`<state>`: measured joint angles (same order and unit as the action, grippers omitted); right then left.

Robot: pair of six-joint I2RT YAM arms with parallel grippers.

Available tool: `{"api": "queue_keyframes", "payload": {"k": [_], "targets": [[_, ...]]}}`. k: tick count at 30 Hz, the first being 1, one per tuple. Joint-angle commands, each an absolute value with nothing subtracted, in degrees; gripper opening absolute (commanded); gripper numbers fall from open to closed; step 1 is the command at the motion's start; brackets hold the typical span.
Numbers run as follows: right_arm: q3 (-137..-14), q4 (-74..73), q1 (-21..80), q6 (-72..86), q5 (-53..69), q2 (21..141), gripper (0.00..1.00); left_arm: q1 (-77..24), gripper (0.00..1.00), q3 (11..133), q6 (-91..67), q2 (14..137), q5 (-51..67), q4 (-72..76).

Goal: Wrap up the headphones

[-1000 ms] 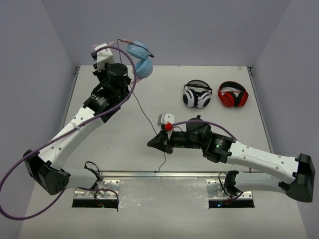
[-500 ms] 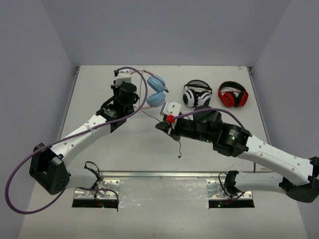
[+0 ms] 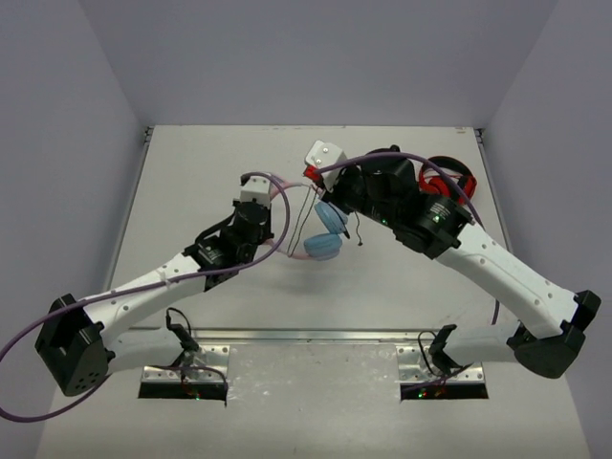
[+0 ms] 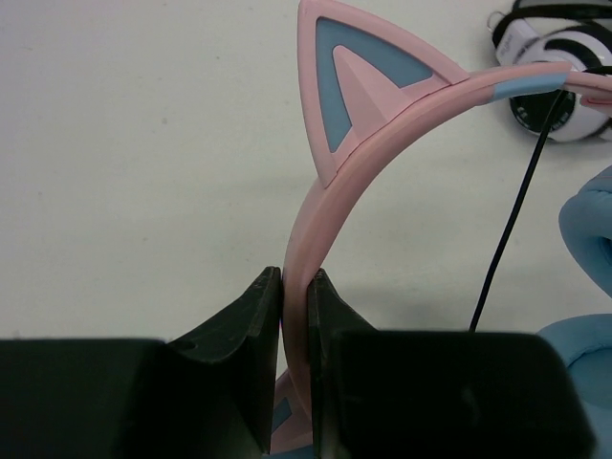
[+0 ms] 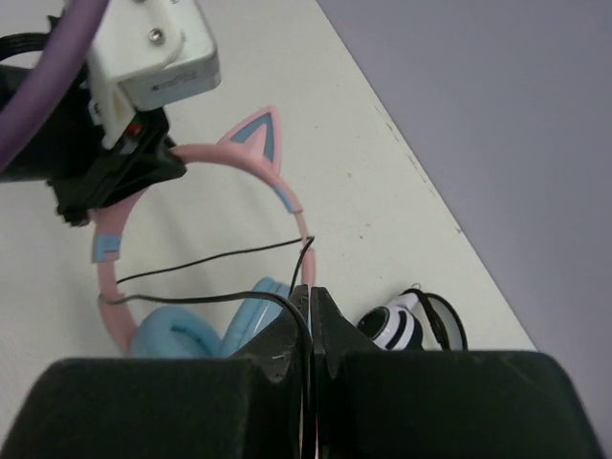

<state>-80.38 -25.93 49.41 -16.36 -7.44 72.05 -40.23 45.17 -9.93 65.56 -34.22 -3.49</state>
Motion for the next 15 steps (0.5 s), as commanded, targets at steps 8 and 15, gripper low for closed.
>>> {"api": "queue_keyframes", "payload": {"k": [8,15], "targets": [[-84.0,-21.6,43.5,-27.3,-14.2,76.5,0.01,-47.3,0.00,39.7,-19.3,55.7,-29.7,-4.5],[-85.5,-19.5,39.5,-25.7,-9.4,79.2,0.03,-49.8,0.00,42.3,-20.8,50.4,-23.1,-11.6]]}}
